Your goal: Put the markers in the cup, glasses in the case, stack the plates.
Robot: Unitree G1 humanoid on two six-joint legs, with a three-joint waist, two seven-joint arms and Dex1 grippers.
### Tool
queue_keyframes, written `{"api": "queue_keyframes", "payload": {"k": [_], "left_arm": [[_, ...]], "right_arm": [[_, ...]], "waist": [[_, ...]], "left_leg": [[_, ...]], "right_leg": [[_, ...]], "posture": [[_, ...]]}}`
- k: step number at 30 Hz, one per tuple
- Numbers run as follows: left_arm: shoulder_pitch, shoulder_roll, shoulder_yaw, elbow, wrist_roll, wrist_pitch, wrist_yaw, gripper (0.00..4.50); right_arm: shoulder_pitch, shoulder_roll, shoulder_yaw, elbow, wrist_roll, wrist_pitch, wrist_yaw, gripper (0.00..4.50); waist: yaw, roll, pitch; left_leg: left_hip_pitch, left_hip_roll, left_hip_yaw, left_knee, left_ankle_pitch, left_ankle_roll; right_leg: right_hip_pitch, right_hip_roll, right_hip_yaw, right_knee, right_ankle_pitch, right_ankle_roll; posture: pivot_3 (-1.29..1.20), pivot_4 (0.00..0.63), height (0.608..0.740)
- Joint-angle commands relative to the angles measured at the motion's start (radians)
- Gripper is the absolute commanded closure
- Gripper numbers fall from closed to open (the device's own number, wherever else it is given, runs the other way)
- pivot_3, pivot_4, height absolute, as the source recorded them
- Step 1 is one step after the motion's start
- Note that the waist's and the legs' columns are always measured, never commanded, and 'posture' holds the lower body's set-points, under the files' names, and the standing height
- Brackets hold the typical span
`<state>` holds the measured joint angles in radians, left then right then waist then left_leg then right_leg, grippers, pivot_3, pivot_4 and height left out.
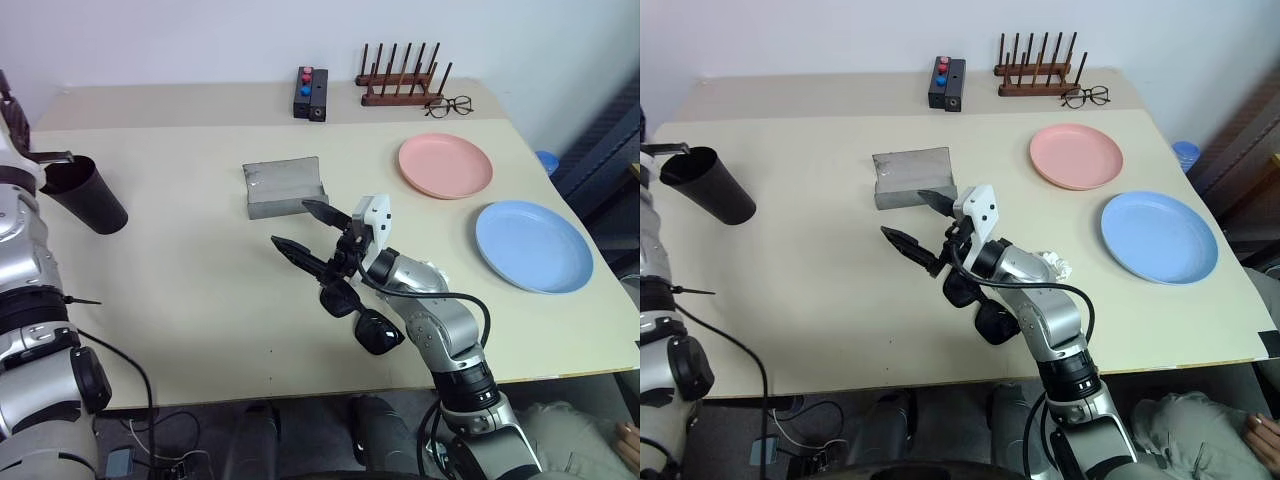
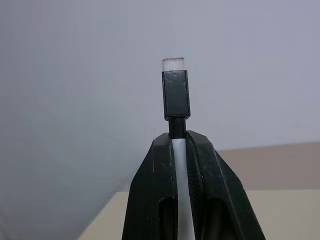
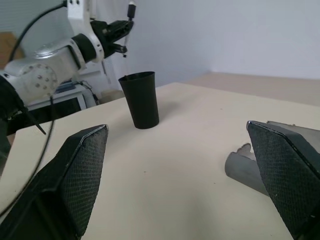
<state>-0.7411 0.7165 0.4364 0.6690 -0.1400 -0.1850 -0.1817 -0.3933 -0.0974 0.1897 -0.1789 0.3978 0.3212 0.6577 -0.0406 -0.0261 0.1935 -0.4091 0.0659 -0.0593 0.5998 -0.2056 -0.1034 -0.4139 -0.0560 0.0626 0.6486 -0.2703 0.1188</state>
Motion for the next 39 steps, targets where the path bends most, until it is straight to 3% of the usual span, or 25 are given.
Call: {"api": "queue_keyframes", "payload": {"k": [1,5,8,14,19,23,29,32,36,39], "left_arm": [[-0.032,0.013,-0.005,0.021,-0.006,-0.052,-0.013,4.47],[-0.031,0.011,-0.014,0.048,-0.012,-0.065,-0.016,4.47],[-0.024,0.006,-0.016,0.048,-0.013,-0.072,-0.01,3.37],[-0.012,-0.001,-0.019,0.03,-0.006,-0.068,0.019,0.54],[-0.001,-0.016,-0.018,-0.008,-0.023,-0.045,0.007,0.54],[0.001,-0.05,-0.012,-0.11,-0.094,0.075,-0.027,0.54],[0.066,-0.054,-0.221,-0.433,-0.238,0.517,-0.358,0.54],[0.069,-0.028,-0.333,-0.503,-0.258,0.66,-0.51,0.54],[-0.036,-0.024,-0.533,-0.37,-0.139,0.636,-0.707,0.54],[-0.152,-0.067,-0.616,-0.189,-0.057,0.58,-0.771,0.54]], "right_arm": [[-0.007,0.008,-0.006,-0.024,0.007,-0.017,-0.007,0.0],[-0.002,0.008,-0.006,-0.03,0.007,-0.015,-0.015,0.0],[0.0,0.007,-0.006,-0.032,0.009,-0.014,-0.017,0.0],[-0.002,0.005,-0.005,-0.031,0.014,-0.012,-0.013,0.0],[-0.005,0.005,-0.004,-0.028,0.017,-0.011,-0.007,0.0],[-0.004,0.003,-0.004,-0.028,0.016,-0.009,-0.008,0.0],[-0.011,-0.003,-0.008,-0.018,0.002,-0.019,-0.012,0.0],[-0.021,-0.006,-0.017,-0.009,-0.002,-0.024,-0.015,0.0],[-0.039,-0.031,-0.043,-0.005,-0.003,-0.029,-0.011,0.0],[-0.043,-0.061,-0.058,-0.011,0.0,-0.025,0.004,0.0]], "waist": [[-0.003,0.0,0.0],[-0.003,0.0,0.0],[-0.001,0.0,0.0],[-0.001,0.0,0.0],[-0.001,0.0,0.0],[0.0,0.0,0.0],[-0.001,0.0,0.0],[-0.003,0.0,0.0],[-0.004,0.001,0.0],[0.0,0.001,0.0]], "left_leg": [[0.0,0.0,0.0,0.0,0.0,0.0],[0.0,0.0,0.0,0.0,0.0,0.0],[0.0,0.0,0.0,0.0,0.0,0.0],[0.0,0.0,0.0,0.0,0.0,0.0],[0.0,0.0,0.0,0.0,0.0,0.0],[0.0,0.0,0.0,0.0,0.0,0.0],[0.0,0.0,-0.001,0.0,0.0,-0.001],[0.0,0.0,-0.001,0.0,0.001,-0.001],[0.001,0.0,-0.001,0.0,0.001,-0.001],[0.001,0.0,-0.001,0.0,0.001,-0.001]], "right_leg": [[0.0,0.0,0.0,0.0,0.0,0.0],[0.0,0.0,0.0,0.0,0.0,0.0],[0.0,0.0,0.0,0.0,0.0,0.0],[0.0,0.0,0.0,0.0,0.0,0.0],[0.0,0.0,0.0,0.0,0.0,0.0],[0.0,0.0,0.0,0.0,0.0,0.0],[0.001,0.0,0.0,0.001,0.0,0.0],[0.001,0.0,0.0,0.001,0.0,0.0],[0.001,0.001,0.0,0.001,0.0,0.0],[0.001,0.001,0.0,0.001,0.0,0.0]], "posture": [[0.0,0.15,0.74],[0.0,0.15,0.74],[0.0,0.15,0.74],[0.0,0.15,0.74],[0.0,0.15,0.74],[0.0,0.15,0.74],[0.0,0.15,0.74],[0.0,0.15,0.74],[0.0,0.15,0.74],[0.0,0.15,0.74]]}}
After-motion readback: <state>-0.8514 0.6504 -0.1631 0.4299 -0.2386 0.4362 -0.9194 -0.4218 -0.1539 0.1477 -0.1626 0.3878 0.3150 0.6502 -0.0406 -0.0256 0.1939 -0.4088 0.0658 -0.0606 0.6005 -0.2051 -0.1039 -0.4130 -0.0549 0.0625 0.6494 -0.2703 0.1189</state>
